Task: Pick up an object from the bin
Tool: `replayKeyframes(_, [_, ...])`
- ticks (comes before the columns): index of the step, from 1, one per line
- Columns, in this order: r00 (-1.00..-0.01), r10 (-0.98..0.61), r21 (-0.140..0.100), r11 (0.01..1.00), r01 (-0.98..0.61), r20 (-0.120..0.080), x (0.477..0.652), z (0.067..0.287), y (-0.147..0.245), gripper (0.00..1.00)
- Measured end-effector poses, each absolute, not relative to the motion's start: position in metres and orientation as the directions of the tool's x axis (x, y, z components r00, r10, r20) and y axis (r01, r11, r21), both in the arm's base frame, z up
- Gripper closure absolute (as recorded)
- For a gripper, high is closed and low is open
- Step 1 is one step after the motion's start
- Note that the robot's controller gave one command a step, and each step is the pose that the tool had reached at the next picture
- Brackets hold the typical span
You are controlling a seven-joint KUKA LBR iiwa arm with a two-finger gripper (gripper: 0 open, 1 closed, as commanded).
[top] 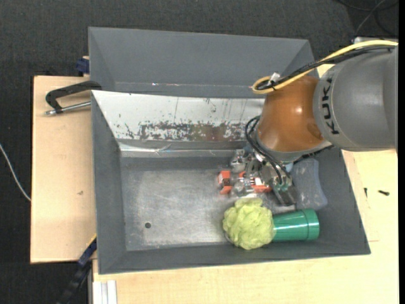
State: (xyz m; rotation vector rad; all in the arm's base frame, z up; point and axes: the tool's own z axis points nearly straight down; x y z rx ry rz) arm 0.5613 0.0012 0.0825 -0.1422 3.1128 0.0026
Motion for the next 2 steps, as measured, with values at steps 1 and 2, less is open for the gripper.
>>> replayKeyframes(1, [-0.996, -0.091, 0.000, 0.996, -0.091, -0.026, 0.561, 0.083, 0.001, 1.00])
replayKeyframes(2, [-0.998, -0.066, 0.001, 0.998, -0.066, -0.006, 0.554, 0.216, 0.013, 1.00])
